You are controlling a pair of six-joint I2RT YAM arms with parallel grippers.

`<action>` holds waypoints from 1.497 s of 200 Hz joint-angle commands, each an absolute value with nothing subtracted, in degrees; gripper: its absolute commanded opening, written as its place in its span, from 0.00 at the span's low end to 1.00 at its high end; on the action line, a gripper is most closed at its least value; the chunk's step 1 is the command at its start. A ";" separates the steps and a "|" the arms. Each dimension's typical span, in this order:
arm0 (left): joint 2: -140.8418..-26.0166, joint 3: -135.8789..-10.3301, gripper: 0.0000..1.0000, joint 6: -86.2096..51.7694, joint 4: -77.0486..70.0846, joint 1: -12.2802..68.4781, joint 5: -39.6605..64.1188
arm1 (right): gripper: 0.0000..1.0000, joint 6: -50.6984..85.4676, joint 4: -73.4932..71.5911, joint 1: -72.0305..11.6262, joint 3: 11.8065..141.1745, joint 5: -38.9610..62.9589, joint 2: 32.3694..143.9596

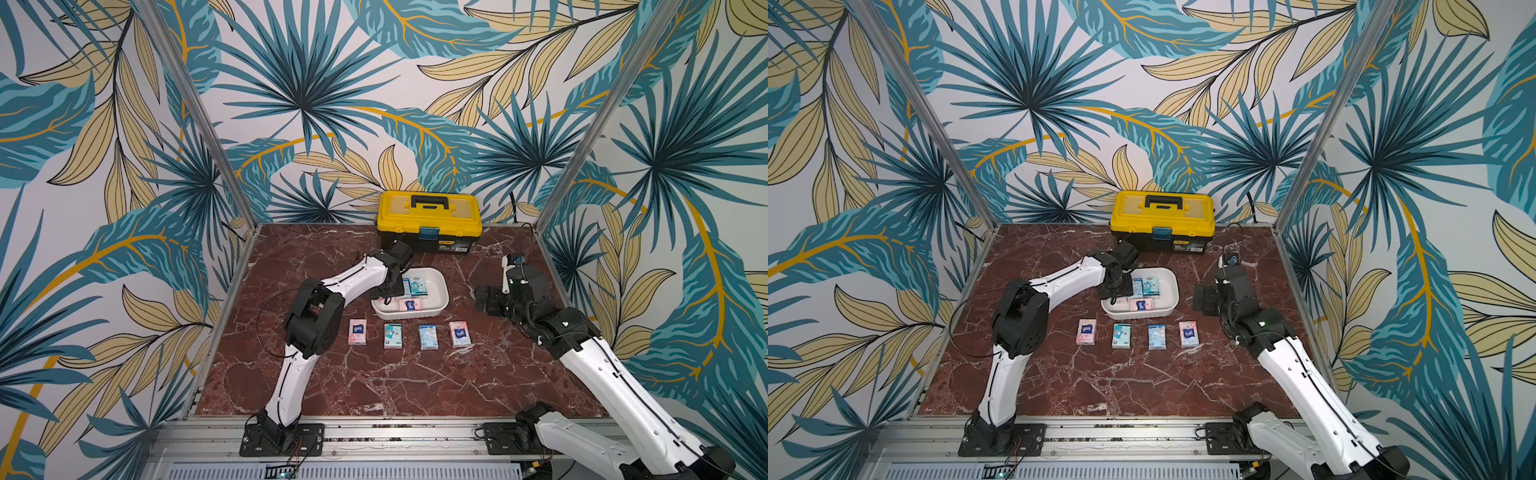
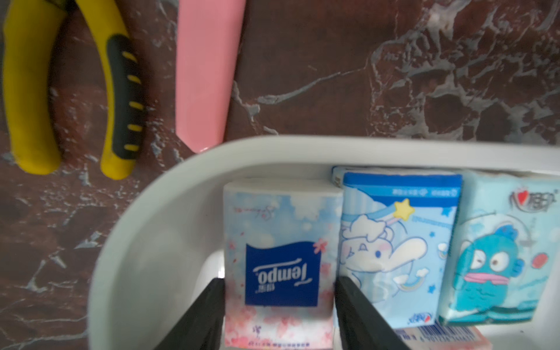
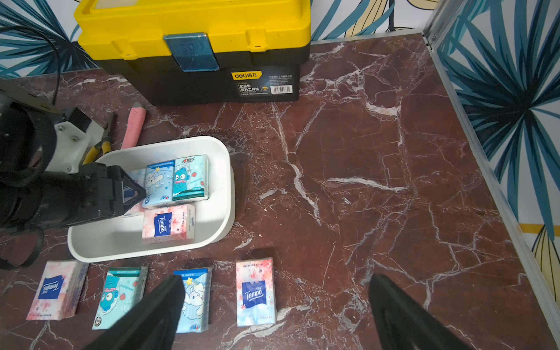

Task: Take the pocket tissues out of the storage box
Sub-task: Pick up the pocket tissues from the storage box.

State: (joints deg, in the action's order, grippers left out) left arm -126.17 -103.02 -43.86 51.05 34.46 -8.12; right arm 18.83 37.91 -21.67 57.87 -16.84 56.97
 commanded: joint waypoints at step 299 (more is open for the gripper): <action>-101.90 -89.91 0.51 -38.89 56.25 35.09 -8.27 | 0.99 21.77 26.11 -20.39 52.06 -10.47 57.04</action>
